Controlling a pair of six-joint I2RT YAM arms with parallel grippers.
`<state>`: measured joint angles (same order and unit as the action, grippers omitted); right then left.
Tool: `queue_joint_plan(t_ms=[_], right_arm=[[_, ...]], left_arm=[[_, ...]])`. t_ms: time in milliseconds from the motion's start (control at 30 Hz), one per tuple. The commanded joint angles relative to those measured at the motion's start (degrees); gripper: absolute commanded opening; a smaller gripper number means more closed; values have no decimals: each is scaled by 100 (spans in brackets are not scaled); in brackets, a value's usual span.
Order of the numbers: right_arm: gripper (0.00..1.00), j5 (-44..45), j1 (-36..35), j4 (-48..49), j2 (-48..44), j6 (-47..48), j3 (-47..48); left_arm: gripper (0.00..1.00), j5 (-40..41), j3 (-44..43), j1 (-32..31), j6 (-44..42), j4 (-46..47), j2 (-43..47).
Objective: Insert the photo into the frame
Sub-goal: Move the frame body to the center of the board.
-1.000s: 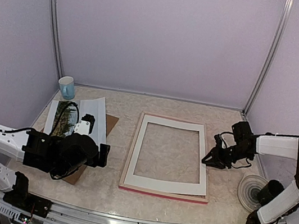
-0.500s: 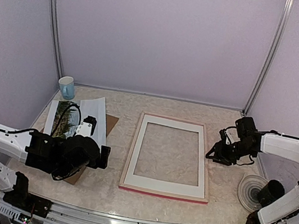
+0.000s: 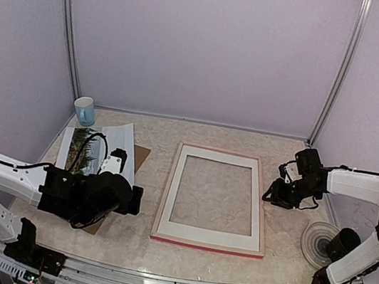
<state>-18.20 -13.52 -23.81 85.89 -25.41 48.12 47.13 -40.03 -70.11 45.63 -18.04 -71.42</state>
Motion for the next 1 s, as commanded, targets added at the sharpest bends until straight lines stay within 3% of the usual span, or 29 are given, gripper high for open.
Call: queue_joint_plan(t_ms=[0,433,700,967], right_arm=[[40,202,-150,309,289,-105,-90],[27,327,-389,661,712,-231,-135],[13,350,-439,844,843,-373,-137],[10,401,-553,968,1034,-587,25]], left_arm=[[99,-35,-204,32,83,-18,-78],[99,-117,-315,41,170,-95,-136],[99,-108,-475,41,77,-85,-269],[99,-125,-485,41,108,-77,-301]])
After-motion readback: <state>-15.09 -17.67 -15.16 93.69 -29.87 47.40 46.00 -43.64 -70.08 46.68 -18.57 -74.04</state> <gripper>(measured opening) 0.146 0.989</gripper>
